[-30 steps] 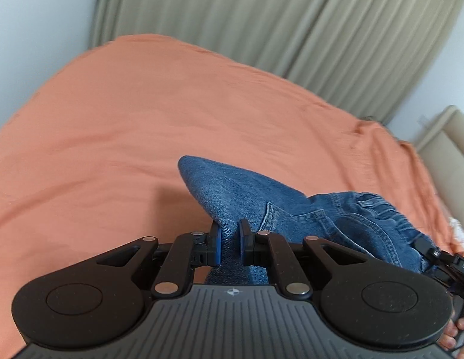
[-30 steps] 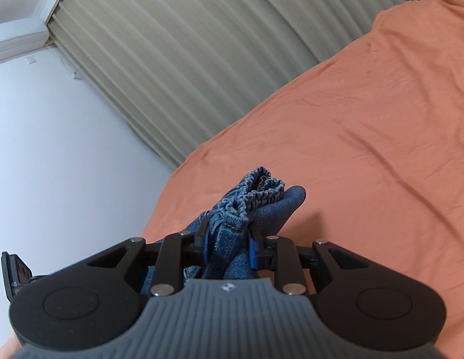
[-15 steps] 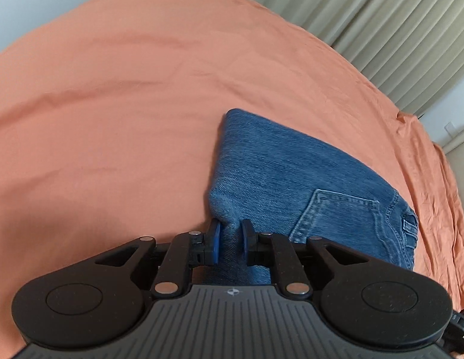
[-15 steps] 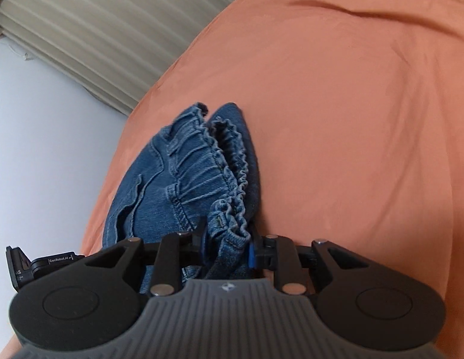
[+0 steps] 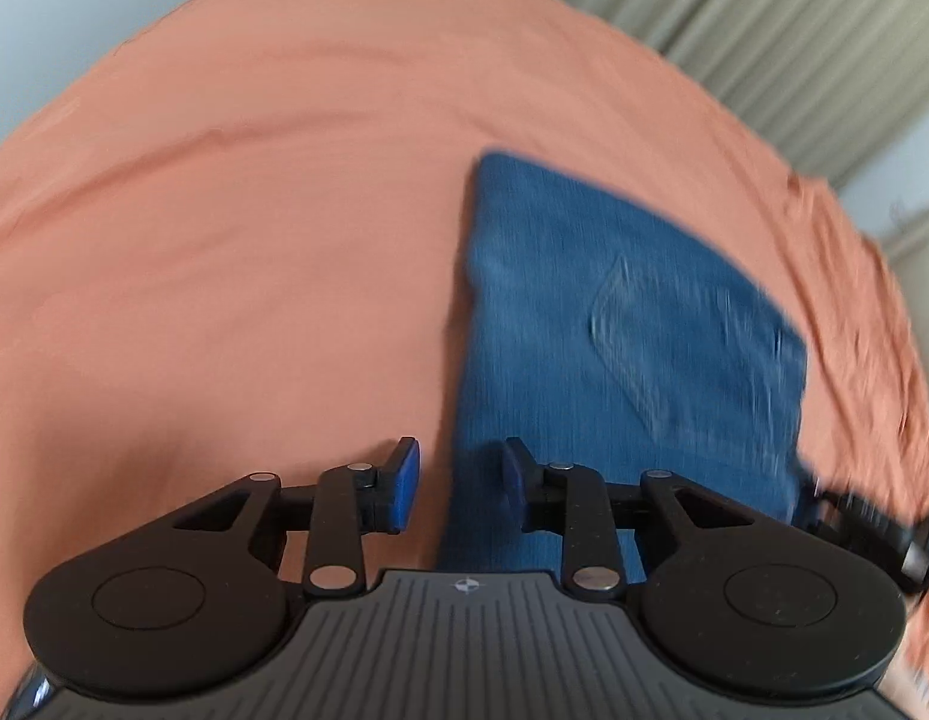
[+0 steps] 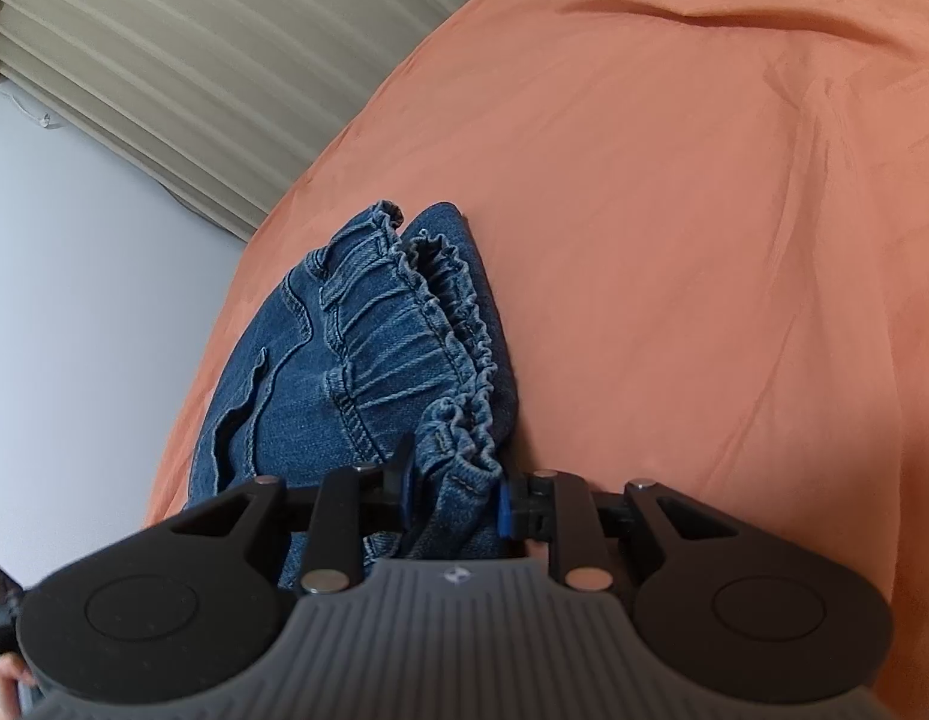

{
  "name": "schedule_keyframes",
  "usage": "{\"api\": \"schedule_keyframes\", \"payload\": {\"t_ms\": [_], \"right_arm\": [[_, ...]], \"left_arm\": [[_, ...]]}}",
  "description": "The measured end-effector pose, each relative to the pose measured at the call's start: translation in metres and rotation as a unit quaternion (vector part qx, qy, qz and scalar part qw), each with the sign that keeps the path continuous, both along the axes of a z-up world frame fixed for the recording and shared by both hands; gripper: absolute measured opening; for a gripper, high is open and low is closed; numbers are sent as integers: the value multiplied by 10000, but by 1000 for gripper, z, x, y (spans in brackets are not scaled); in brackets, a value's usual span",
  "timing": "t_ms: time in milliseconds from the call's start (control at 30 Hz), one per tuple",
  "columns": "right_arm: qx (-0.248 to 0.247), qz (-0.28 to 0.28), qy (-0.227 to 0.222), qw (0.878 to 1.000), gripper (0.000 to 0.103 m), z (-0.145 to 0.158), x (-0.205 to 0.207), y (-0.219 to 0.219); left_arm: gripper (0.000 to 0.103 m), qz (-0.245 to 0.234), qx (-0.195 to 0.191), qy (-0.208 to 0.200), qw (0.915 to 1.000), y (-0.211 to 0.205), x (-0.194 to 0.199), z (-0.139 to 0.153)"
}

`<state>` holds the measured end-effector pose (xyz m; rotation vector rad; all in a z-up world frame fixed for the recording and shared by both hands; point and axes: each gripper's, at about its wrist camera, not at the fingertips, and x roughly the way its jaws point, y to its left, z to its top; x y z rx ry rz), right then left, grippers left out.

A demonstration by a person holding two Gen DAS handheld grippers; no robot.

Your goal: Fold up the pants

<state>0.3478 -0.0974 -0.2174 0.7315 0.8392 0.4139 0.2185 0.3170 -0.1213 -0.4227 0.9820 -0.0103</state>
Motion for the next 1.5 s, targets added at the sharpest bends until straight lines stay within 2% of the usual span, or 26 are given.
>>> {"api": "schedule_keyframes", "payload": {"t_ms": [100,200,367,433,467,533,600,733,833,867,967,1067,1133,1200,1233,1267,1333,1400,1500], "right_arm": [[-52,-5,63,10000,19,4,-1,0],[-135,2,20,9999,19,5,-1,2],[-334,37,34,9994,19,9,0,7],[-379,66,79,9992,20,11,3,9],[-437,112,234,9987,23,15,10,9],[-652,228,274,9972,29,25,15,10],[-972,323,149,9946,41,41,15,12],[-1494,422,-180,9877,48,78,2,9],[-1848,557,-670,9789,52,113,-20,9],[-1983,600,-867,9745,58,125,-30,10],[-2466,697,-1545,9542,67,156,-70,13],[-2871,694,-1997,9343,68,174,-111,16],[-2964,659,-2256,9257,69,184,-138,15],[-3056,613,-2566,9149,73,193,-168,16],[-3079,584,-2734,9094,75,196,-183,17],[-3108,569,-2863,9046,78,198,-197,18],[-3137,543,-3026,8984,80,200,-220,22],[-3141,522,-3084,8964,80,198,-237,24],[-3043,508,-3024,9019,80,192,-255,28]], "left_arm": [[33,-111,353,97,9993,-9,-19,-8],[33,-70,532,210,9983,-11,-29,-18],[33,-77,947,287,9951,-23,-26,-19],[33,-25,1079,266,9938,-27,-27,-12],[33,18,1135,203,9933,-29,-29,-8],[33,73,1290,79,9916,-37,-34,4],[33,74,1441,-80,9895,-47,-42,19],[37,54,1620,-684,9844,-75,-67,58],[44,40,1762,-1205,9769,-101,-87,92],[47,41,1877,-1397,9722,-112,-94,102],[53,69,2186,-1720,9605,-144,-113,130],[56,172,2351,-1863,9538,-170,-131,144],[57,285,2598,-2035,9435,-185,-147,146],[68,454,2769,-2163,9352,-199,-163,144],[77,462,2832,-2230,9316,-206,-171,142],[81,409,2881,-2284,9290,-212,-178,139],[88,386,2948,-2244,9280,-223,-186,134],[92,343,2941,-2149,9307,-230,-190,126],[93,280,2899,-1983,9359,-237,-193,111]]}}
